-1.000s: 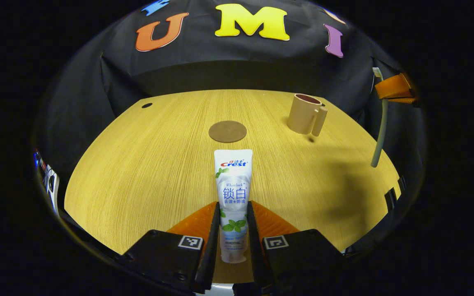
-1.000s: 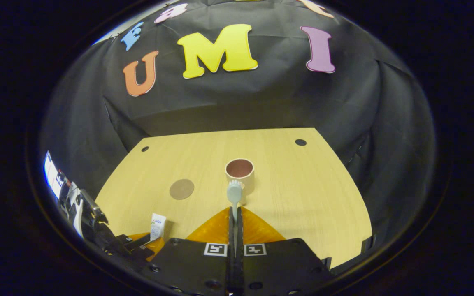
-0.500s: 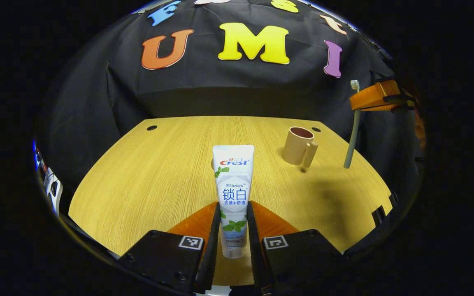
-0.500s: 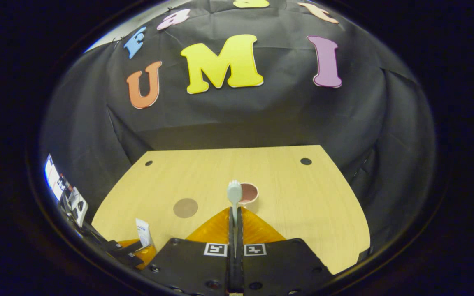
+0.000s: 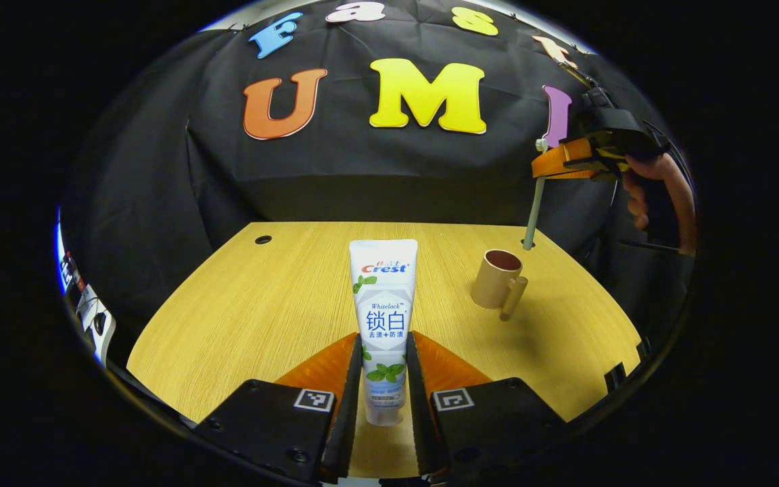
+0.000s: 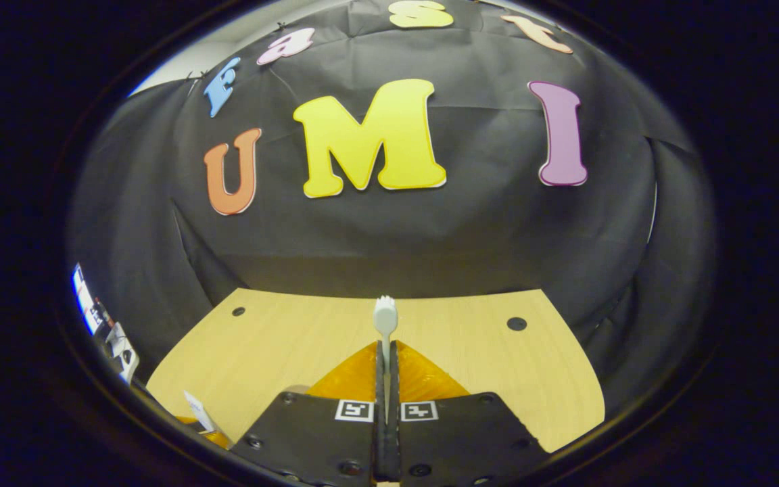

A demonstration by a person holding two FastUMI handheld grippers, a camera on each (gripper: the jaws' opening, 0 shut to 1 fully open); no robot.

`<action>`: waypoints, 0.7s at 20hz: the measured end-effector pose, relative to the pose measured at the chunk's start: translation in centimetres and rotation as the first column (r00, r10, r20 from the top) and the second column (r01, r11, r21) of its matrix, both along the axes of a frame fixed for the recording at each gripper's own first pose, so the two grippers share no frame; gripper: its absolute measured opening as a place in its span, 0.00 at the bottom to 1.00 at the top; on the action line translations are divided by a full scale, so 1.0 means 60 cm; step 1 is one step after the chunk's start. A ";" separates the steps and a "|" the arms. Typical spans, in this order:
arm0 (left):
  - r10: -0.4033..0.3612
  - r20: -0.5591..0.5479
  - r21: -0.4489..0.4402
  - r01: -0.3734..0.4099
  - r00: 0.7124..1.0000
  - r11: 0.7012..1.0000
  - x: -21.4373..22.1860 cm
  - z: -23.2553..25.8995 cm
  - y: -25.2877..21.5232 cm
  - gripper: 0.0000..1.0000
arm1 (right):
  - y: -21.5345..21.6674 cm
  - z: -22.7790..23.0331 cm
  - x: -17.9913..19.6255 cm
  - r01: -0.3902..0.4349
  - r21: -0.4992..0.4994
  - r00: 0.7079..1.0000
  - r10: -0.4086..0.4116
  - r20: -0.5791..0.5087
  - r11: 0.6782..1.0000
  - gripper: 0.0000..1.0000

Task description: Put the toothbrush and toothpaste on the desktop into the cup, then pick up the cup and place it on the coaster on the desktop.

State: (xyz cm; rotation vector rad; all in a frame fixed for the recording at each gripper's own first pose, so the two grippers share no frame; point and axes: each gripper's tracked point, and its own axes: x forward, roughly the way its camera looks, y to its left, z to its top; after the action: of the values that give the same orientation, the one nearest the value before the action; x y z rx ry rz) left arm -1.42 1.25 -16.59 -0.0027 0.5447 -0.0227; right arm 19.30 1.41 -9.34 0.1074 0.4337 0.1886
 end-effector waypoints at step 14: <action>0.044 -0.037 0.023 -0.043 0.998 0.999 0.035 -0.002 0.014 0.39 | 0.023 -0.218 0.093 -0.009 -0.090 0.993 -0.002 -0.117 0.996 0.00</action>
State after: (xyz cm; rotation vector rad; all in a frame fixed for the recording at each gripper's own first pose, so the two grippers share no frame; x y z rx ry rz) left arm 0.69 2.07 -16.71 0.0068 0.5826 0.0262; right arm 24.90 2.77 -22.40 0.0290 0.5589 0.1661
